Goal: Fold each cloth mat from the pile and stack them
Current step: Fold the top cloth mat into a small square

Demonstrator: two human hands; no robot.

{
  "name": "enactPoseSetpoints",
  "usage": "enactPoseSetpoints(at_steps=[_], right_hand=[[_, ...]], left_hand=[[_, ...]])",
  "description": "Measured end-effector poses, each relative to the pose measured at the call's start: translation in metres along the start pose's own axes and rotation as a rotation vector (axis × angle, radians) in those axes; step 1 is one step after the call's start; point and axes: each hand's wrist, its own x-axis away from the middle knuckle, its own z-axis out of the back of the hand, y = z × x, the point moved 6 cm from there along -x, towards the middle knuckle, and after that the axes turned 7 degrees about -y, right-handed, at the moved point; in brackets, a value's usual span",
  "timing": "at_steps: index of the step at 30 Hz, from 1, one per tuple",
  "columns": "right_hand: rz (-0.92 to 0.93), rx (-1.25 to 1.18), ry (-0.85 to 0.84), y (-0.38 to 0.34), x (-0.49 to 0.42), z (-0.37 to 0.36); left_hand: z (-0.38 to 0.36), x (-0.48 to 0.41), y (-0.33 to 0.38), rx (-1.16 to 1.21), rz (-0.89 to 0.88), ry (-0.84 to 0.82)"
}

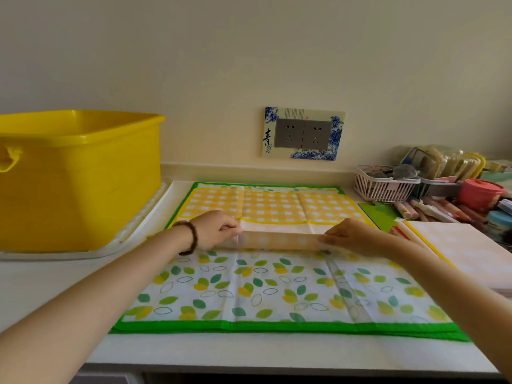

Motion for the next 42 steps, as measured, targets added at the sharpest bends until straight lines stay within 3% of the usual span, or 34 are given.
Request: enactPoseSetpoints(at_steps=[4, 8, 10, 12, 16, 18, 29, 36, 42], right_hand=[[-0.031, -0.001, -0.126, 0.001, 0.009, 0.009], [0.001, -0.193, -0.387, -0.008, 0.025, 0.006], [0.030, -0.270, -0.433, -0.011, 0.027, 0.008], [0.034, -0.303, -0.391, -0.011, 0.022, 0.013], [-0.006, -0.307, -0.260, -0.004, 0.006, 0.020], [-0.027, -0.308, -0.222, 0.002, -0.002, 0.021], [-0.063, -0.173, 0.081, 0.023, -0.041, 0.033], [-0.093, -0.125, 0.215, 0.035, -0.079, 0.023], [-0.141, -0.103, 0.321, 0.039, -0.102, 0.019]], left_hand=[[0.009, 0.010, 0.006, 0.046, 0.051, -0.201], [0.015, 0.017, 0.011, 0.053, 0.102, -0.372], [0.020, 0.019, 0.012, 0.101, 0.125, -0.396], [0.027, 0.019, 0.014, 0.107, 0.099, -0.342], [0.040, 0.018, 0.028, 0.217, -0.081, 0.016], [0.037, 0.022, 0.042, 0.189, -0.165, 0.107], [-0.025, -0.009, 0.036, 0.046, -0.058, -0.130], [-0.045, -0.028, 0.015, -0.019, -0.009, -0.150], [-0.051, -0.043, 0.008, -0.254, 0.043, -0.156]])
